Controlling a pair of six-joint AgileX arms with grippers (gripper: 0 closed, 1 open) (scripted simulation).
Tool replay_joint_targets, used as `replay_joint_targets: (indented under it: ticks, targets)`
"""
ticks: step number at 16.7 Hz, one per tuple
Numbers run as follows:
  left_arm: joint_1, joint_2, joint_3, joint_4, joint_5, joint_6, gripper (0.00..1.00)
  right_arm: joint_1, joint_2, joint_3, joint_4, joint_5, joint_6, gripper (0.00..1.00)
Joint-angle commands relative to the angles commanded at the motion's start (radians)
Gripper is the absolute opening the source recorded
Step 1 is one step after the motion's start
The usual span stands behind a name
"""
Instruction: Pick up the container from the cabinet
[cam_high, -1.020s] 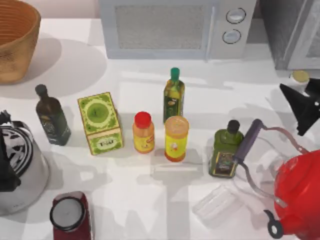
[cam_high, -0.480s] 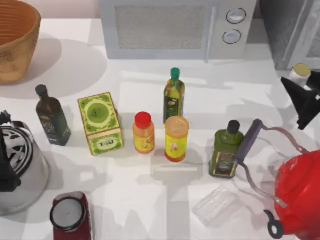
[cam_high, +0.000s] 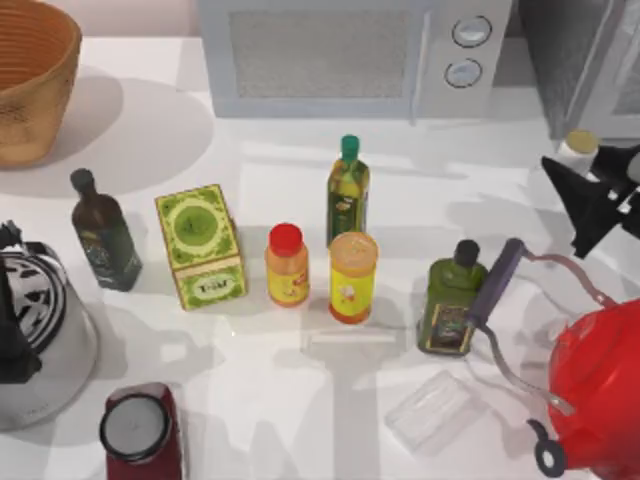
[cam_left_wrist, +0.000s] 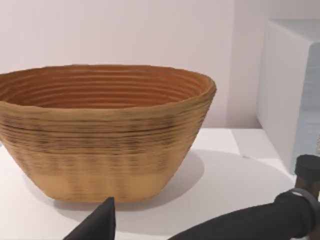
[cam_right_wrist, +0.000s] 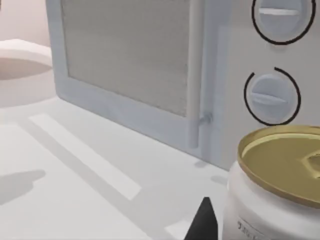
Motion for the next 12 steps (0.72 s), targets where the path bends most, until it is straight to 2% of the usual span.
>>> replay_joint_targets:
  ticks: [3,12]
  targets:
    - [0.0,0.0,0.0,0.0,0.0,0.0,1.0,0.0,0.0,0.0,0.0,0.0,0.0,0.0]
    - [0.0,0.0,0.0,0.0,0.0,0.0,1.0,0.0,0.0,0.0,0.0,0.0,0.0,0.68]
